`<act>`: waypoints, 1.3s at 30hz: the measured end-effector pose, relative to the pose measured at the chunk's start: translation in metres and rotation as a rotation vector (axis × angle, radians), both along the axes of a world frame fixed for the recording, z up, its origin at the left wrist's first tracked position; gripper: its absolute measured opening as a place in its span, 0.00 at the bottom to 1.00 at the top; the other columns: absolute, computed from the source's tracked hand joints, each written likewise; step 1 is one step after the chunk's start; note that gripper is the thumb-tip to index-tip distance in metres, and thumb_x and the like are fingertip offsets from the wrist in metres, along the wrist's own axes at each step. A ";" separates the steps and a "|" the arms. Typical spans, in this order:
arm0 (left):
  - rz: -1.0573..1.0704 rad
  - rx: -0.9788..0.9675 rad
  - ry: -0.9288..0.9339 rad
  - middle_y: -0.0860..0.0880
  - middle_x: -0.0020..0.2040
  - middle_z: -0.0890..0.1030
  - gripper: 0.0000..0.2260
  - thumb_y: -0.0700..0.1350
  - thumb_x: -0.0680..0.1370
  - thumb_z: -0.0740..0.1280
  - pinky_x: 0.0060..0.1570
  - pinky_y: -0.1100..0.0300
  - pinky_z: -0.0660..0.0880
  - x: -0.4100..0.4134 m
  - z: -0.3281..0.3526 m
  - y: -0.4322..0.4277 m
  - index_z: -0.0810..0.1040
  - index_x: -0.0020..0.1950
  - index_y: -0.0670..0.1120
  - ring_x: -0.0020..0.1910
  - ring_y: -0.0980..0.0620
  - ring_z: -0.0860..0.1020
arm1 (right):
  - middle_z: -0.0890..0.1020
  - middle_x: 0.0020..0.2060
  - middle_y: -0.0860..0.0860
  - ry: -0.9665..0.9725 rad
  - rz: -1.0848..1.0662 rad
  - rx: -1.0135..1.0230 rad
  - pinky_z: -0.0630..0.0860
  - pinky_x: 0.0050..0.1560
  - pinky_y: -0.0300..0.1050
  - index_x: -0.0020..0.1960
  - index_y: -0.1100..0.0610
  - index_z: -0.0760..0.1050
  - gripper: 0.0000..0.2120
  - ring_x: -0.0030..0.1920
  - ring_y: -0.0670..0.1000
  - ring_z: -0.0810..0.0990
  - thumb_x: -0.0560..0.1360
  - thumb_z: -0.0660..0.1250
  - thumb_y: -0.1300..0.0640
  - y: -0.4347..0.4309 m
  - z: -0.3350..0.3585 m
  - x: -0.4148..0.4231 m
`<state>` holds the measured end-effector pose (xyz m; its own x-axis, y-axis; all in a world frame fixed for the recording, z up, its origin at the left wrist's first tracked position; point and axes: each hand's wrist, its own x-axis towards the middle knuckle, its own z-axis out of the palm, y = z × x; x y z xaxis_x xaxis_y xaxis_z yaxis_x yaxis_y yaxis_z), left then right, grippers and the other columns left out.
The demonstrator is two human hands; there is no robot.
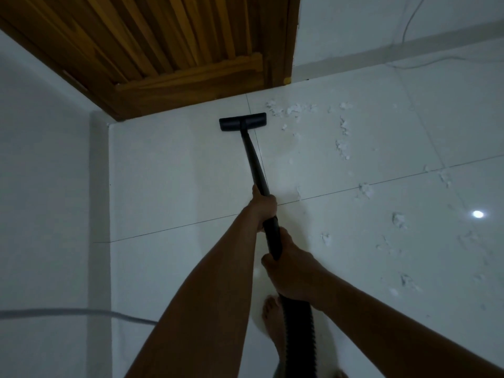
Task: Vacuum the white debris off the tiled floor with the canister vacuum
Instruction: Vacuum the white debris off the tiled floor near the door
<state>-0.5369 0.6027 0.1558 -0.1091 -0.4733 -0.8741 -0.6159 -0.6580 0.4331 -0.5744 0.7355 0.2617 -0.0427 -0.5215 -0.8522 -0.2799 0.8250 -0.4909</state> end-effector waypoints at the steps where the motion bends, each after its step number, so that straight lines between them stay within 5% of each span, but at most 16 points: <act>1: 0.000 0.001 -0.003 0.41 0.67 0.71 0.31 0.47 0.84 0.55 0.39 0.51 0.77 0.000 0.001 0.008 0.38 0.80 0.59 0.41 0.47 0.75 | 0.80 0.55 0.59 -0.004 -0.005 0.000 0.73 0.22 0.37 0.82 0.42 0.45 0.33 0.28 0.49 0.80 0.85 0.60 0.55 0.008 0.001 0.000; 7: -0.021 -0.009 -0.028 0.40 0.69 0.70 0.32 0.47 0.84 0.54 0.43 0.50 0.76 0.000 0.006 0.071 0.37 0.80 0.58 0.40 0.47 0.73 | 0.80 0.51 0.60 -0.043 -0.026 0.002 0.76 0.24 0.40 0.82 0.43 0.46 0.33 0.27 0.50 0.79 0.84 0.60 0.55 0.068 0.002 -0.003; 10: -0.040 -0.021 -0.038 0.41 0.67 0.71 0.31 0.47 0.84 0.54 0.40 0.51 0.76 0.003 0.004 0.113 0.37 0.80 0.57 0.40 0.47 0.74 | 0.81 0.54 0.61 -0.025 0.016 0.027 0.85 0.39 0.52 0.82 0.42 0.44 0.34 0.33 0.55 0.82 0.84 0.59 0.55 0.108 -0.005 -0.001; 13: -0.026 -0.022 -0.032 0.41 0.67 0.71 0.31 0.47 0.84 0.54 0.36 0.53 0.76 0.008 0.001 0.160 0.37 0.80 0.57 0.40 0.48 0.75 | 0.80 0.59 0.63 -0.004 0.061 0.060 0.85 0.50 0.60 0.82 0.41 0.42 0.36 0.40 0.59 0.83 0.84 0.59 0.53 0.154 -0.011 0.002; 19: 0.030 -0.014 -0.003 0.43 0.63 0.71 0.30 0.47 0.84 0.53 0.33 0.54 0.75 0.017 -0.003 0.257 0.38 0.80 0.58 0.41 0.48 0.75 | 0.81 0.56 0.62 -0.033 0.061 0.067 0.85 0.49 0.55 0.83 0.44 0.42 0.33 0.35 0.53 0.80 0.85 0.58 0.50 0.247 -0.004 0.005; 23: 0.034 -0.031 0.006 0.41 0.70 0.70 0.31 0.48 0.85 0.54 0.45 0.49 0.78 0.026 -0.009 0.314 0.37 0.80 0.57 0.42 0.48 0.74 | 0.80 0.58 0.63 -0.030 0.069 0.118 0.85 0.39 0.49 0.83 0.42 0.38 0.36 0.32 0.53 0.80 0.85 0.58 0.54 0.302 -0.002 0.014; 27: 0.039 -0.032 0.006 0.41 0.72 0.68 0.30 0.49 0.85 0.54 0.52 0.47 0.78 0.036 -0.008 0.362 0.38 0.80 0.57 0.49 0.45 0.74 | 0.80 0.60 0.63 0.028 0.107 0.112 0.84 0.51 0.56 0.83 0.44 0.39 0.36 0.41 0.56 0.82 0.85 0.59 0.54 0.349 -0.001 0.025; 30: 0.037 -0.033 0.018 0.42 0.70 0.69 0.30 0.48 0.85 0.54 0.48 0.49 0.77 0.045 -0.005 0.392 0.39 0.80 0.57 0.45 0.47 0.74 | 0.80 0.59 0.62 -0.020 0.084 0.128 0.83 0.35 0.47 0.83 0.43 0.39 0.36 0.35 0.54 0.82 0.85 0.59 0.54 0.380 0.006 0.032; 34: 0.033 -0.029 0.025 0.40 0.68 0.71 0.31 0.48 0.85 0.54 0.48 0.48 0.77 0.060 -0.005 0.432 0.38 0.80 0.57 0.45 0.46 0.74 | 0.79 0.59 0.62 0.040 0.120 0.116 0.84 0.52 0.59 0.83 0.42 0.37 0.37 0.48 0.62 0.85 0.84 0.58 0.52 0.421 0.003 0.049; 39: 0.037 -0.006 0.013 0.42 0.66 0.71 0.30 0.48 0.85 0.54 0.45 0.48 0.77 0.077 -0.003 0.488 0.39 0.80 0.58 0.43 0.47 0.74 | 0.76 0.58 0.60 0.062 0.130 0.078 0.84 0.52 0.59 0.83 0.45 0.41 0.34 0.49 0.62 0.84 0.84 0.58 0.52 0.478 0.000 0.068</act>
<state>-0.4596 1.0902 0.1531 -0.1029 -0.4826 -0.8698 -0.5854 -0.6776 0.4452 -0.5066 1.2132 0.2621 -0.0330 -0.4586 -0.8880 -0.4145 0.8148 -0.4054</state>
